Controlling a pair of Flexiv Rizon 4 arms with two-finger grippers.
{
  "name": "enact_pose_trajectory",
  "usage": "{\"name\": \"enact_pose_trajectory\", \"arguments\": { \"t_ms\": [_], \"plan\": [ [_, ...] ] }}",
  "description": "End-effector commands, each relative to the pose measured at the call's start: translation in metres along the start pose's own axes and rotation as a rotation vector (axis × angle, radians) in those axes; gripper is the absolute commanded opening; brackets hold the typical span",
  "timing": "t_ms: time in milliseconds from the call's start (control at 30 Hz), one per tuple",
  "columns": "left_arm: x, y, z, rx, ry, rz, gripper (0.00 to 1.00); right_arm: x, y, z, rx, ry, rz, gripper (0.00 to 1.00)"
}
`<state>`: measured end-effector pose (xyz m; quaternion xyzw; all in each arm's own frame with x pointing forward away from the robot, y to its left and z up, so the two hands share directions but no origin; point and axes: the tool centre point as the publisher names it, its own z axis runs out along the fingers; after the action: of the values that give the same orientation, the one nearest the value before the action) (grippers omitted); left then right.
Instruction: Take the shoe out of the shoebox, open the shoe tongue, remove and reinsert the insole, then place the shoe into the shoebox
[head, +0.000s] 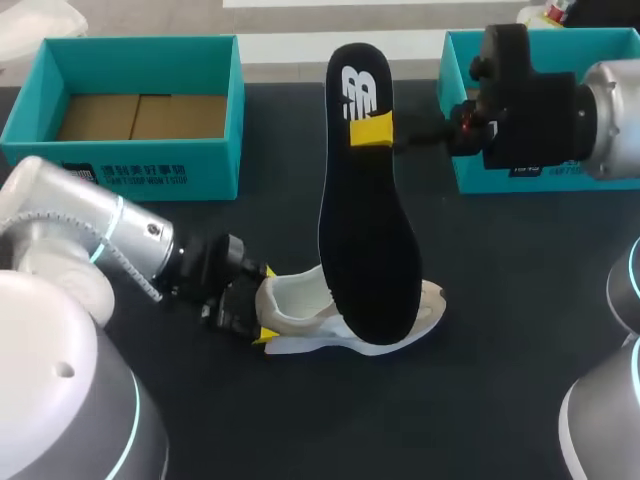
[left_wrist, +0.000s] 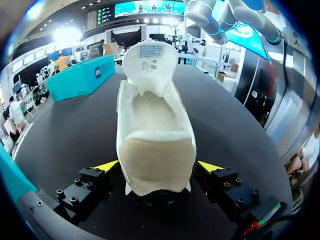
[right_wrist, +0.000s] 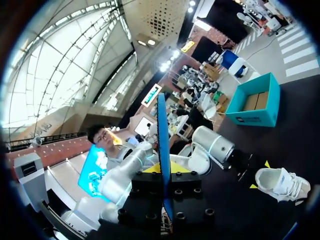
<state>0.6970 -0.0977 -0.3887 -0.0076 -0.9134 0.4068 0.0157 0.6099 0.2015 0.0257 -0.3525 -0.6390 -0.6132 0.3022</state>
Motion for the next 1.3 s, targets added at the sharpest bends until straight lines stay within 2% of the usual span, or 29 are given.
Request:
{"name": "enact_pose_trajectory", "arguments": {
  "t_ms": [33, 233, 700, 800, 833, 867, 900, 1300],
  "plan": [
    [0.0, -0.011, -0.012, -0.095, -0.019, -0.02, 1.0, 0.0, 0.001, 0.003, 0.0, -0.002, 0.001, 0.0],
    [0.0, -0.019, -0.023, -0.232, 0.014, -0.048, 1.0, 0.0, 0.001, 0.003, 0.0, -0.002, 0.001, 0.0],
    [-0.001, -0.023, -0.027, -0.235, 0.013, -0.054, 1.0, 0.0, 0.001, 0.003, 0.0, -0.002, 0.001, 0.0],
    [-0.004, -0.03, -0.035, -0.291, 0.002, -0.052, 1.0, 0.0, 0.001, 0.003, 0.0, -0.002, 0.001, 0.0],
    [-0.006, -0.033, -0.038, -0.336, -0.011, -0.062, 1.0, 0.0, 0.001, 0.003, 0.0, -0.002, 0.001, 0.0],
    [-0.006, -0.035, -0.041, -0.328, -0.007, -0.054, 1.0, 0.0, 0.001, 0.003, 0.0, -0.002, 0.001, 0.0],
    [-0.009, -0.037, -0.043, -0.403, -0.012, -0.087, 1.0, 0.0, 0.001, 0.003, 0.0, -0.002, 0.001, 0.0],
    [-0.015, -0.059, -0.058, -0.604, 0.019, -0.085, 1.0, 0.0, 0.001, 0.003, 0.0, -0.002, 0.001, 0.0]
  ]
}}
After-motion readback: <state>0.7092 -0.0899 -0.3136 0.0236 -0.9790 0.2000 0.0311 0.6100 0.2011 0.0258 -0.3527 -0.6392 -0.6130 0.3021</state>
